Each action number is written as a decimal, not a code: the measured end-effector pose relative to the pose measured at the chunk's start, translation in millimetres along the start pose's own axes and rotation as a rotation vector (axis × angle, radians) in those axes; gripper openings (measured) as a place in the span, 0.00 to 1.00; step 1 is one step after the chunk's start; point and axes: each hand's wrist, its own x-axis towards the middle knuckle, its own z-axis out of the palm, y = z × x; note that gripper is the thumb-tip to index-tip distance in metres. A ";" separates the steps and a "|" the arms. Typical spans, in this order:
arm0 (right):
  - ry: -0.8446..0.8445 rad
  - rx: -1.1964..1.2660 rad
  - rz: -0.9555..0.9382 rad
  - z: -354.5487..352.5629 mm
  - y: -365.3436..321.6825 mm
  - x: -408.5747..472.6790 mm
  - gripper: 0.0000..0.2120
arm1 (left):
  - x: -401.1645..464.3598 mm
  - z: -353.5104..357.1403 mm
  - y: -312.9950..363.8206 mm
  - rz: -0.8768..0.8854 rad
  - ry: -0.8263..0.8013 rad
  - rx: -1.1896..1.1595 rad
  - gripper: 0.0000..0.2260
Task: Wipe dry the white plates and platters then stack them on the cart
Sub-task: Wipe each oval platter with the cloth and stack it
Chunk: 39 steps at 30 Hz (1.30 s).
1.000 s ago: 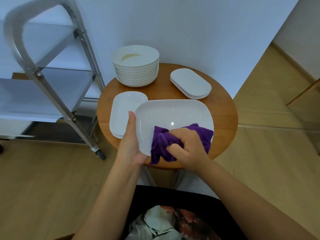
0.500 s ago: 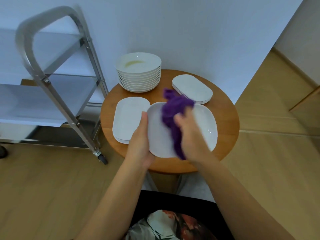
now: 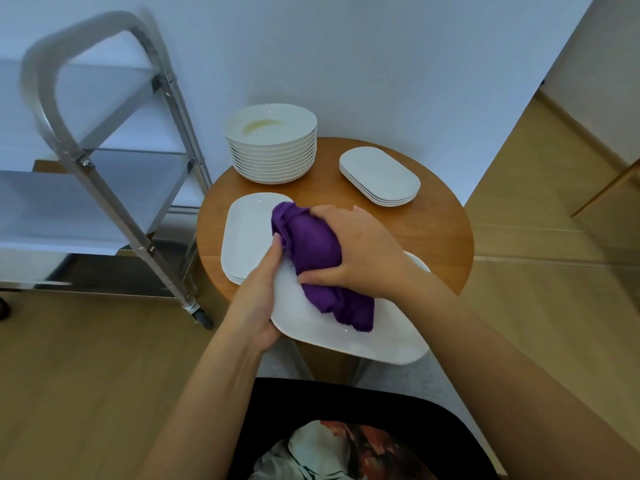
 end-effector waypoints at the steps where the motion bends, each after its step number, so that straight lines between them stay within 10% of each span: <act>1: -0.030 0.056 0.041 -2.6 1.8 0.6 0.39 | -0.6 0.4 -1.1 0.000 -0.010 -0.005 0.10; 17: -0.054 0.308 0.321 -20.0 32.2 -22.7 0.25 | -9.3 -0.9 15.5 0.004 0.075 0.002 0.14; 31: 0.940 1.453 1.096 37.8 -2.4 -37.4 0.25 | -11.6 50.6 -11.7 0.256 0.361 -0.158 0.12; 39: 0.686 1.720 1.106 48.4 -38.0 -43.1 0.16 | -12.1 66.0 -30.6 0.349 0.217 0.086 0.15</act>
